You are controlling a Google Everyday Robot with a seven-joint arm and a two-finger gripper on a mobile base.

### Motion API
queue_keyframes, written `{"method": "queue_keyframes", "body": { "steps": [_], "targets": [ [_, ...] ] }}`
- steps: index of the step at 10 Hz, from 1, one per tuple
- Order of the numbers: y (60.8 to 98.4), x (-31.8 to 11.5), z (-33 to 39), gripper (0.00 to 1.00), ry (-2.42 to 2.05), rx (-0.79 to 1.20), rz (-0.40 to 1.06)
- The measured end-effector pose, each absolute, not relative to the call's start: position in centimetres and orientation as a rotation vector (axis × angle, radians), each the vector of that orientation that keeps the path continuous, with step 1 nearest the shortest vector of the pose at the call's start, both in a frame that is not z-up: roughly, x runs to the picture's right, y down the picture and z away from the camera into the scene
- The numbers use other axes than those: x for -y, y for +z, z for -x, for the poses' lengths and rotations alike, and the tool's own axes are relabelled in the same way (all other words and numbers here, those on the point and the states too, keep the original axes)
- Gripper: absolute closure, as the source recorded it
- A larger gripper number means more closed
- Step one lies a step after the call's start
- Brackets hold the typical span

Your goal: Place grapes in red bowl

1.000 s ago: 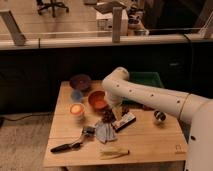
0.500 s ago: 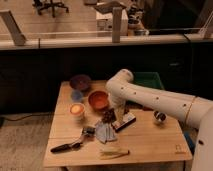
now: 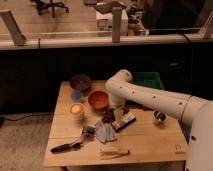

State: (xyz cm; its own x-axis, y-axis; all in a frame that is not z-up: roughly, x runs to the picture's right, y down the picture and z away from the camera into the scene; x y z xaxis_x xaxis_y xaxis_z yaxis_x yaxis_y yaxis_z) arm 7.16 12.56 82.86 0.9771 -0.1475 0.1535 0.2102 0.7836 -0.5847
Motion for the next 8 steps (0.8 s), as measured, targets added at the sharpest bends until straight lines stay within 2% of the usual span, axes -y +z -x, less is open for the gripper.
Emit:
{"method": "queue_keyframes", "body": {
  "steps": [7,8],
  "targets": [
    [86.0,-13.2,-6.6,0.2,-0.136,0.104,0.719],
    [86.4,-13.4,-6.5,0.23,-0.136,0.1,0.731]
  ]
}}
